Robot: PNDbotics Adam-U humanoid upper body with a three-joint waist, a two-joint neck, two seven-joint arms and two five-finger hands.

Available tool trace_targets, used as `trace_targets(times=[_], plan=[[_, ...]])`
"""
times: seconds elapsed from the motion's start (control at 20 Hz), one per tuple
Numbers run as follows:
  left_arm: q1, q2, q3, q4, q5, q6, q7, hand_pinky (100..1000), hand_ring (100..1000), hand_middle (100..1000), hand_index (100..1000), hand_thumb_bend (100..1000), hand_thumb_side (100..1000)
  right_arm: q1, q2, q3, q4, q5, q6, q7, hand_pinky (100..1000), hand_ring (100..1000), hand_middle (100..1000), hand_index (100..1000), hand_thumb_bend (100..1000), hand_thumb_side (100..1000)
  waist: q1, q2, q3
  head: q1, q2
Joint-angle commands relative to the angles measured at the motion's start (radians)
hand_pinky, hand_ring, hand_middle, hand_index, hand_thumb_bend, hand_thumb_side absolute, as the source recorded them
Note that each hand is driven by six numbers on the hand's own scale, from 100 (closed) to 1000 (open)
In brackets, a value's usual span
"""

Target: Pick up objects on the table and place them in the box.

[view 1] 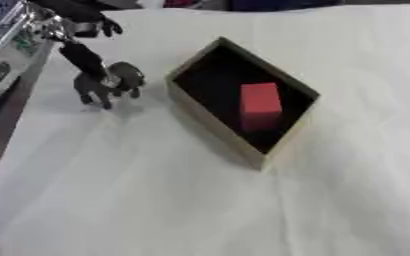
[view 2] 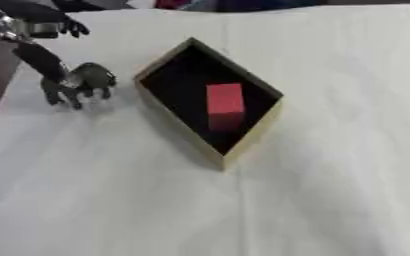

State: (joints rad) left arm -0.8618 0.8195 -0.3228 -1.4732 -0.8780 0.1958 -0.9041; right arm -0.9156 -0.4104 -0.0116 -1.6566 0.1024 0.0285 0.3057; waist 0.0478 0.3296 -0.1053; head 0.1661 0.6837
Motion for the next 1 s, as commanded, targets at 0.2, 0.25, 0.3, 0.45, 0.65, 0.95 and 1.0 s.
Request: trace_targets(times=[0.2,0.25,0.3,0.45,0.65,0.95,1.0], plan=[[-0.017,0.013,-0.001,0.051,-0.007,0.005,-0.003,958,923,868,990,630,626,-0.02,-0.011,-0.009,-0.017,0.008,0.0,0.003,1000,897,754,834,100,748,0.001,-0.014,-0.002,0.006,-0.013],[-0.016,0.012,-0.003,0.06,-0.012,0.005,-0.003,956,922,866,987,628,624,-0.02,-0.01,-0.009,-0.017,0.008,0.0,0.004,1000,897,754,834,100,748,0.001,-0.013,-0.003,0.006,-0.014],[-0.016,0.011,-0.005,0.068,-0.017,0.003,-0.003,951,919,862,983,612,619,-0.019,-0.01,-0.009,-0.017,0.008,0.0,0.004,1000,898,754,834,100,748,0.001,-0.012,-0.003,0.007,-0.014],[-0.014,0.006,-0.008,0.088,-0.026,0.0,-0.003,935,907,843,968,578,621,-0.02,-0.009,-0.012,-0.017,0.009,0.0,0.004,1000,898,755,835,100,750,0.0,-0.01,-0.005,0.009,-0.016],[-0.01,0.002,-0.01,0.101,-0.015,-0.002,-0.003,902,882,797,930,535,633,-0.016,-0.006,-0.015,-0.017,0.012,-0.001,0.004,1000,899,755,835,100,751,0.0,-0.01,-0.006,0.01,-0.018],[-0.01,-0.002,-0.01,0.102,-0.004,0.008,-0.003,842,830,686,845,443,642,-0.011,-0.002,-0.02,-0.019,0.019,-0.001,0.004,1000,901,756,835,100,753,0.0,-0.011,-0.009,0.013,-0.022],[-0.01,-0.003,-0.01,0.103,-0.005,0.011,-0.003,829,817,658,823,421,637,-0.01,-0.002,-0.02,-0.019,0.019,-0.001,0.004,1000,901,756,834,100,753,0.0,-0.01,-0.01,0.014,-0.023]])
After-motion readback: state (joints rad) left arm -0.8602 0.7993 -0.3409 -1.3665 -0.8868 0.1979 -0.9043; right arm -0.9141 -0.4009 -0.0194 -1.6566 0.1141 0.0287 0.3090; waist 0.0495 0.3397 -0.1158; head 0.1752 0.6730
